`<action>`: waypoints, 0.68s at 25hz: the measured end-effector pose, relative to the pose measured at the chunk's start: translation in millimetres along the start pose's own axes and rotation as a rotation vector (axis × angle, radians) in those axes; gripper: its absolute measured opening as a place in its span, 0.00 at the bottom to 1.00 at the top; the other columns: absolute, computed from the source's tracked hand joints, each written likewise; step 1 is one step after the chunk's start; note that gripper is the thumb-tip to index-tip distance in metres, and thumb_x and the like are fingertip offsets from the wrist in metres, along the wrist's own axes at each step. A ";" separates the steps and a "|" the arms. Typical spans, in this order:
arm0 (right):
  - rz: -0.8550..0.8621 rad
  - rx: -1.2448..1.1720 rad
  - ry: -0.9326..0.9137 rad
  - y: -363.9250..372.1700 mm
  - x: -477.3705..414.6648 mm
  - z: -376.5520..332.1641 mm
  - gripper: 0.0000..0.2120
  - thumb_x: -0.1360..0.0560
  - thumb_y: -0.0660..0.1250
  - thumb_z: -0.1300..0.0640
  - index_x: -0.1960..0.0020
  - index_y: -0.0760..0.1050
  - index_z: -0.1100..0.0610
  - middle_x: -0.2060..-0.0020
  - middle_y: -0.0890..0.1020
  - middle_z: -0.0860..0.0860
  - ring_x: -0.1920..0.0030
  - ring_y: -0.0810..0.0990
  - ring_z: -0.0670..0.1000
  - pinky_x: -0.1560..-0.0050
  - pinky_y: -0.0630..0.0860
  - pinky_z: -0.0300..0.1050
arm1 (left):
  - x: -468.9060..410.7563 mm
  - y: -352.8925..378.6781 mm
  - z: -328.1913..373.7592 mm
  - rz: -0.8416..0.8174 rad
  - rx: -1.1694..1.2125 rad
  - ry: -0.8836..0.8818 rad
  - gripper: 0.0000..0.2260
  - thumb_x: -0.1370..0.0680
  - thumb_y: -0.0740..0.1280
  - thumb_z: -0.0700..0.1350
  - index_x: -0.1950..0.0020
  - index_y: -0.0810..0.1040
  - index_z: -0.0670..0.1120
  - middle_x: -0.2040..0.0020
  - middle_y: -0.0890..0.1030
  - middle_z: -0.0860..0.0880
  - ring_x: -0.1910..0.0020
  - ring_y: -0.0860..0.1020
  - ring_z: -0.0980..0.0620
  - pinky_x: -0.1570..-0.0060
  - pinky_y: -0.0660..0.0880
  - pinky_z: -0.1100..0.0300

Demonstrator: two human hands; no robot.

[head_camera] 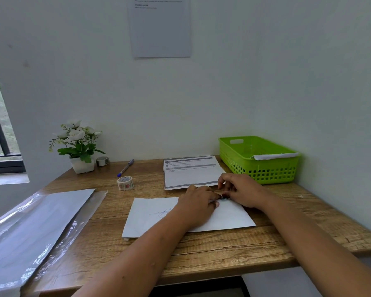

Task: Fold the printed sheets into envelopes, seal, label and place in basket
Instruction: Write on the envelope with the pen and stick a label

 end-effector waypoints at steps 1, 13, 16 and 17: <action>-0.006 0.006 0.001 0.4 -0.5 0.5 0.10 0.26 0.66 0.65 0.50 0.75 0.50 0.63 0.77 0.45 0.66 0.73 0.41 0.66 0.67 0.32 | -0.9 0.7 -0.6 0.000 -0.004 -0.002 0.17 0.19 0.54 0.52 0.31 0.69 0.54 0.31 0.69 0.51 0.35 0.63 0.44 0.35 0.64 0.47; 0.006 -0.016 -0.009 -1.8 1.4 2.6 0.10 0.26 0.66 0.66 0.51 0.76 0.52 0.63 0.76 0.42 0.65 0.73 0.39 0.66 0.67 0.28 | -5.1 2.9 -2.8 -0.003 -0.052 0.027 0.19 0.19 0.53 0.52 0.28 0.66 0.52 0.30 0.68 0.49 0.31 0.64 0.46 0.31 0.59 0.49; 0.001 -0.029 -0.003 -1.9 1.8 3.2 0.08 0.25 0.66 0.65 0.51 0.76 0.52 0.62 0.77 0.43 0.64 0.73 0.39 0.65 0.67 0.28 | -7.3 4.3 -4.3 -0.002 -0.050 0.035 0.19 0.19 0.53 0.52 0.28 0.65 0.53 0.29 0.68 0.50 0.31 0.64 0.46 0.31 0.60 0.49; -0.003 -0.035 0.003 -1.2 1.9 3.6 0.08 0.25 0.66 0.64 0.51 0.76 0.52 0.62 0.77 0.44 0.64 0.73 0.39 0.64 0.67 0.29 | -7.1 5.1 -4.8 -0.003 -0.048 0.037 0.19 0.19 0.53 0.52 0.28 0.65 0.54 0.29 0.68 0.50 0.31 0.64 0.47 0.31 0.60 0.49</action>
Point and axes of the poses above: each hand's wrist, its own x-axis away from the middle knuckle, its own y-axis out of the palm, z = x × y, the point moved 8 cm from there along -x, towards the middle knuckle
